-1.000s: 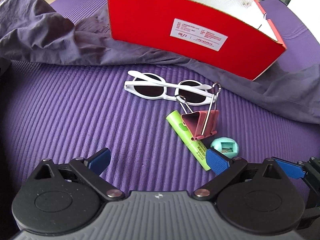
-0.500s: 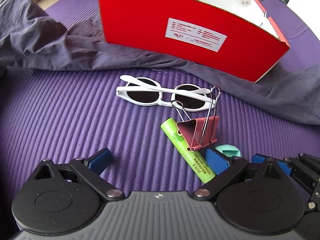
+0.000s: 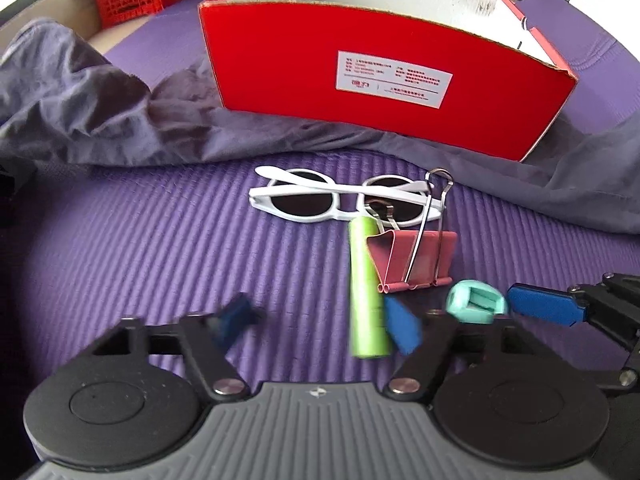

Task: Organize rigid objects
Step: 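Grasp the green highlighter with the left tool while the right tool grasps the teal sharpener, then carry the highlighter and sharpener with both tools into the red box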

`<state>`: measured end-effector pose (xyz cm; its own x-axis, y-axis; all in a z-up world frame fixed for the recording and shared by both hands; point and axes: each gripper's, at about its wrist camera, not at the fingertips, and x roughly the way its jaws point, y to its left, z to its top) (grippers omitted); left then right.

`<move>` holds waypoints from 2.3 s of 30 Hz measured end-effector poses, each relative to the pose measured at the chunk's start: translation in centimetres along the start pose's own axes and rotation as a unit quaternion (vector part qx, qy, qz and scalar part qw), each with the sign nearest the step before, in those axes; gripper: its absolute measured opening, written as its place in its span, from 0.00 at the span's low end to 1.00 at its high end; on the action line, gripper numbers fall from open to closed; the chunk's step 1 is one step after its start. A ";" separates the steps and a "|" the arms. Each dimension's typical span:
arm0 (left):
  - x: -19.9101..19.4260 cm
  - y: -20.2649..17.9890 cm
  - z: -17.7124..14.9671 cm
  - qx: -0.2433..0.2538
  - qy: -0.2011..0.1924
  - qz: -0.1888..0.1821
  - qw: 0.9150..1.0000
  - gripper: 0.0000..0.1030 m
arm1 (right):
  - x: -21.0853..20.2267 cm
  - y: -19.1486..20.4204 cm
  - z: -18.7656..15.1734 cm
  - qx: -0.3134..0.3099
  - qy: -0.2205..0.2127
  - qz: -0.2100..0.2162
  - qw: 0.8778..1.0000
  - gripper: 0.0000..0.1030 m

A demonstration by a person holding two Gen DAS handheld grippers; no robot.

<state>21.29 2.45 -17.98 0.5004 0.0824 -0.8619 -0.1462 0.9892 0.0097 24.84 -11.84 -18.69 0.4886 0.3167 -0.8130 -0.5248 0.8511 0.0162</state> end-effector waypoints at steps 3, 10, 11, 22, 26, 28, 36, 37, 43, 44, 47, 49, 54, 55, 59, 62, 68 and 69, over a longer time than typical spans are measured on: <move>-0.2 0.2 -0.1 0.007 -0.007 -0.003 1.000 0.53 | 0.0 -0.2 0.2 0.008 -0.003 -0.004 1.000 0.39; -0.5 0.0 -0.2 0.021 -0.016 -0.010 1.000 0.22 | 0.0 -0.6 0.0 0.022 -0.006 -0.007 1.000 0.32; -0.5 0.0 -0.2 0.021 -0.017 -0.011 1.000 0.17 | -0.1 -0.5 -0.1 0.024 -0.006 -0.008 1.000 0.32; -1.8 1.6 0.0 -0.002 -0.010 -0.023 1.000 0.15 | -1.7 -1.3 -0.4 0.057 -0.006 -0.013 0.998 0.32; -3.1 2.2 0.1 -0.009 -0.015 -0.028 0.999 0.15 | -3.0 -1.4 -0.4 0.063 -0.014 -0.014 0.998 0.32; -3.7 2.4 0.2 -0.014 -0.018 -0.031 0.999 0.15 | -3.9 -1.4 -0.4 0.066 -0.019 -0.014 0.998 0.32; -7.0 3.3 0.7 -0.028 -0.034 -0.061 0.997 0.15 | -7.8 -1.9 0.5 0.077 -0.054 -0.011 0.996 0.32; -7.4 3.4 0.8 -0.030 -0.037 -0.064 0.997 0.15 | -8.3 -1.9 0.7 0.077 -0.058 -0.010 0.995 0.32; -10.1 4.0 1.7 -0.038 -0.058 -0.081 0.994 0.15 | -10.9 -1.6 1.3 0.075 -0.080 -0.006 0.994 0.33; -10.4 4.0 1.9 -0.038 -0.061 -0.081 0.994 0.15 | -11.3 -1.5 1.5 0.075 -0.082 -0.005 0.994 0.33; -11.6 4.3 2.9 -0.042 -0.073 -0.089 0.992 0.15 | -12.4 -1.1 2.2 0.071 -0.091 -0.006 0.993 0.33; -12.4 4.4 3.6 -0.043 -0.083 -0.093 0.991 0.15 | -13.2 -1.0 2.8 0.067 -0.100 -0.004 0.993 0.33; -14.2 4.6 5.9 -0.040 -0.112 -0.099 0.988 0.15 | -14.9 -1.0 4.7 0.049 -0.124 -0.011 0.991 0.33; -14.5 4.6 6.4 -0.038 -0.119 -0.098 0.987 0.15 | -15.0 -1.1 5.1 0.047 -0.129 -0.013 0.990 0.33; -15.1 4.3 8.6 -0.023 -0.142 -0.093 0.985 0.15 | -15.5 -1.5 7.1 0.038 -0.145 -0.023 0.988 0.33; -14.8 4.0 10.0 -0.012 -0.149 -0.084 0.985 0.15 | -15.2 -2.0 8.5 0.034 -0.153 -0.030 0.987 0.33; -13.1 3.2 13.0 0.006 -0.145 -0.079 0.986 0.15 | -13.3 -3.3 11.1 0.041 -0.151 -0.041 0.987 0.33; -12.8 3.1 13.6 0.008 -0.144 -0.080 0.986 0.15 | -12.9 -3.5 11.5 0.041 -0.150 -0.045 0.987 0.33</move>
<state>26.05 6.07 -0.07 0.7376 -0.0457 -0.6737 -0.0334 0.9940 -0.1039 28.38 -14.09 -1.62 0.7211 0.3371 -0.6054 -0.4177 0.9086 0.0084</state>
